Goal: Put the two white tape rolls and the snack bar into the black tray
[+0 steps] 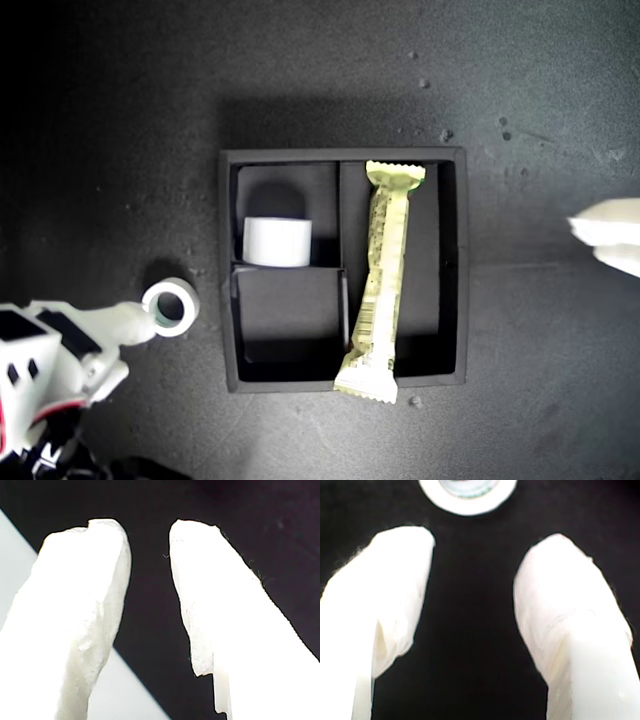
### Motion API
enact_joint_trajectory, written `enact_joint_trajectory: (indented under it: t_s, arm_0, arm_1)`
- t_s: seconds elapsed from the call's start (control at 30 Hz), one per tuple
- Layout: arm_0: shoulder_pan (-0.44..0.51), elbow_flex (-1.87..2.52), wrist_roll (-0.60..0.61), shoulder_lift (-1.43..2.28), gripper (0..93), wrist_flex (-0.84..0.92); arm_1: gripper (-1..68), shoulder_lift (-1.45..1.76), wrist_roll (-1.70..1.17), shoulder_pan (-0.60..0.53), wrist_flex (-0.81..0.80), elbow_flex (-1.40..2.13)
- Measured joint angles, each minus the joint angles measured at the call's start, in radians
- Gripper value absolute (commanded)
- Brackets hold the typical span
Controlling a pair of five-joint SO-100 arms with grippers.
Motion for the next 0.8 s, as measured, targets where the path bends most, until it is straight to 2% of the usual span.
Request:
enact_joint_trajectory:
  t_s: [0.1,0.23,0.63,0.8]
  arm_0:
    - [0.037,0.311,-0.044,0.130,12.2,-0.245]
    - [0.028,0.500,-0.061,0.160,12.2,-0.430]
    - [0.035,0.523,-0.038,0.075,12.5,-0.574]
    - [0.051,0.523,-0.038,0.032,12.5,-0.594]
  arm_1:
    - [0.0,0.098,0.091,-0.011,0.000,0.118]
    - [-0.2,0.143,0.172,-0.006,0.000,0.242]
    - [-0.3,0.379,0.295,0.078,0.000,0.411]
    - [-0.3,0.457,0.327,0.075,0.000,0.468]
